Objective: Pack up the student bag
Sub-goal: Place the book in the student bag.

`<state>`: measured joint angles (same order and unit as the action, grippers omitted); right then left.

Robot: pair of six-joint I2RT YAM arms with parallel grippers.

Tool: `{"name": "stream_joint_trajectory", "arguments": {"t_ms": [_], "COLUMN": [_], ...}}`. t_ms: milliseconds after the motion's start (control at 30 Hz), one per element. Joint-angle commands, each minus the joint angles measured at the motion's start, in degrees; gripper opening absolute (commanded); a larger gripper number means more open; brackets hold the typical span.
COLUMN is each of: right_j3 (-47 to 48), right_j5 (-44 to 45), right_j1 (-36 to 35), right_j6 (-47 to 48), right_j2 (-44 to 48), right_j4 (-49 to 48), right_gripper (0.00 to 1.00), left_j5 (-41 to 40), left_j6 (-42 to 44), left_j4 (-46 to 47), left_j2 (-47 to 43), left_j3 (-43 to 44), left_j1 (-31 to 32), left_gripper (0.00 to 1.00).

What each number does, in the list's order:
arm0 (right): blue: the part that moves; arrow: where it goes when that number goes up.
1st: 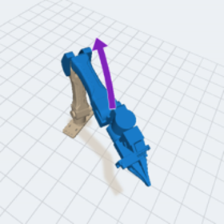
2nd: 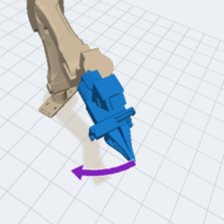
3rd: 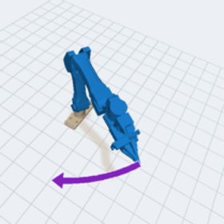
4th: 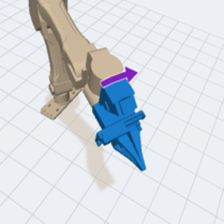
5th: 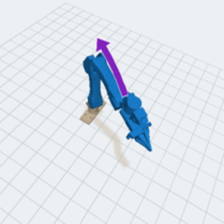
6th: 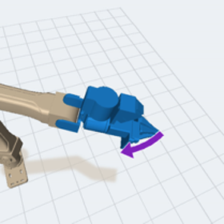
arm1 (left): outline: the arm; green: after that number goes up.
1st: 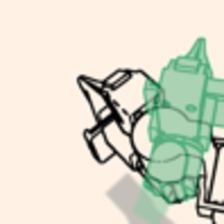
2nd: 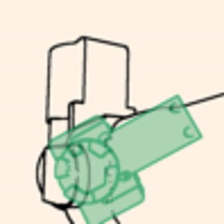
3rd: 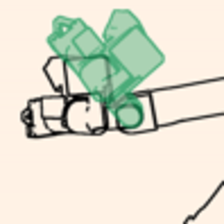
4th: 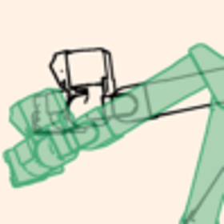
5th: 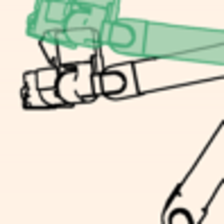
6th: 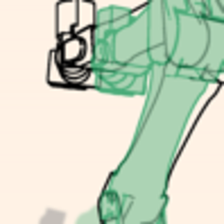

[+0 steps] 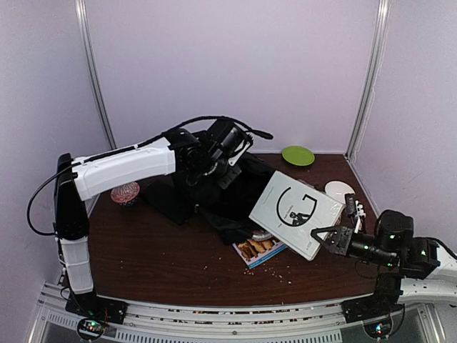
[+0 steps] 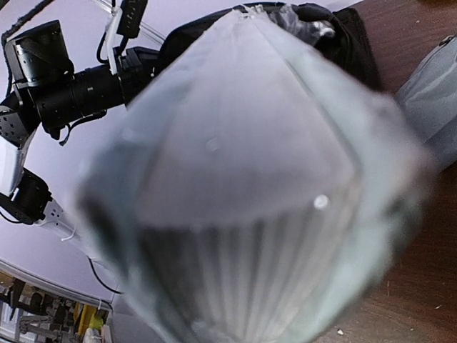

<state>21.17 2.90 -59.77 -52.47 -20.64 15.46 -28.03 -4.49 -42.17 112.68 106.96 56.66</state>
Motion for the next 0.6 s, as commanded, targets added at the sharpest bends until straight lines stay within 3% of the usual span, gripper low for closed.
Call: {"name": "stream_joint_trajectory", "arguments": {"t_ms": [0,100,400,567], "right_j3": [-1.39,-2.71,-9.01,-6.29], "right_j5": [-6.03,-5.68,6.79,5.43], "right_j1": [0.01,-0.04,0.06,0.08], "right_j6": [-4.12,-6.16,-15.88,-17.07], "right_j2": [-1.16,-3.94,-11.87,-22.3], "right_j4": [-15.43,-19.18,-39.37,-46.26], "right_gripper": [0.0,0.0,0.0,0.0], "left_j5": [5.56,7.0,11.14,11.18], "left_j6": [-7.17,-9.11,-14.63,-17.8], "left_j4": [4.56,5.57,10.37,11.25], "left_j2": [-4.8,-6.44,-9.5,-9.85], "left_j3": [2.86,2.05,-4.16,-5.04], "left_j1": [0.67,0.64,0.64,0.64], "left_gripper": [0.0,0.0,0.0,0.0]}}
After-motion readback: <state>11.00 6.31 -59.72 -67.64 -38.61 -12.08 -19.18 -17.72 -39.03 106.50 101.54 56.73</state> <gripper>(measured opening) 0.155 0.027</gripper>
